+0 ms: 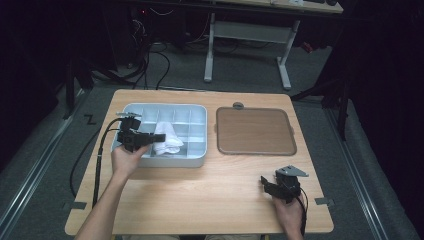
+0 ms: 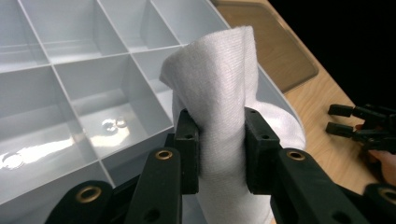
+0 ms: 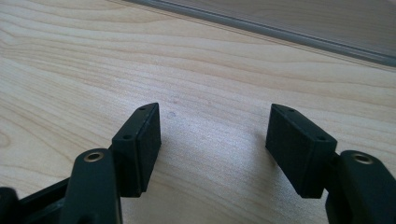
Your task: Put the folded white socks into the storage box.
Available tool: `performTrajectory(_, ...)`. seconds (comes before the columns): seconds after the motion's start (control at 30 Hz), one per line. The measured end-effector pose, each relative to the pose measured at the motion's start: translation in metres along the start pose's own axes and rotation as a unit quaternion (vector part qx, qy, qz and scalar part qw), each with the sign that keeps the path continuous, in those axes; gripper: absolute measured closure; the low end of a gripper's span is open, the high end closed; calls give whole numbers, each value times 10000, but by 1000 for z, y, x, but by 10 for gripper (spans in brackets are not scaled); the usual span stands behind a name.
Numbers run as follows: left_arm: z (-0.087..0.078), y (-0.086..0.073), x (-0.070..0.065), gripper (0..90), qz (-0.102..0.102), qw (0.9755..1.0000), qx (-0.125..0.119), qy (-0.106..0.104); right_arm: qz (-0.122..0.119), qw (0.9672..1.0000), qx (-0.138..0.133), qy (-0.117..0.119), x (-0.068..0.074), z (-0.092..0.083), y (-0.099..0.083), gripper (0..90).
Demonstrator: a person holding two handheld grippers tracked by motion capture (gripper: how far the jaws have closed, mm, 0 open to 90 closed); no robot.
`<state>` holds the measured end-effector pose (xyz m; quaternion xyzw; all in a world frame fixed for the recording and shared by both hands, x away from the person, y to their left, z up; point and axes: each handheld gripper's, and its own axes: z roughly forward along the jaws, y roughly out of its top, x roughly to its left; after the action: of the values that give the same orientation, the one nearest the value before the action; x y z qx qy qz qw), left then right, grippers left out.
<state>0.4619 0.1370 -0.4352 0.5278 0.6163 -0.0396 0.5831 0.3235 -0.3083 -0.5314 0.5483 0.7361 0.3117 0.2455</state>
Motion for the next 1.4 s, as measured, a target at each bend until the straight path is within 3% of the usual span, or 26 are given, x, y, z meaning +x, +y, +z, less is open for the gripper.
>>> performTrajectory(0.07,1,-1,3,712,-62,10000,8,16,2,10000,0,0,0,0,0,361)
performTrajectory(0.27,4,-2,12,712,39,9997,73,215,1,10000,-1,2,0,0,0,361)
performTrajectory(0.5,6,-6,15,712,257,9990,141,339,2,10000,-1,2,0,0,0,361)
performTrajectory(1.4,17,-17,25,718,607,9954,354,654,45,10000,3,-14,0,0,0,363)
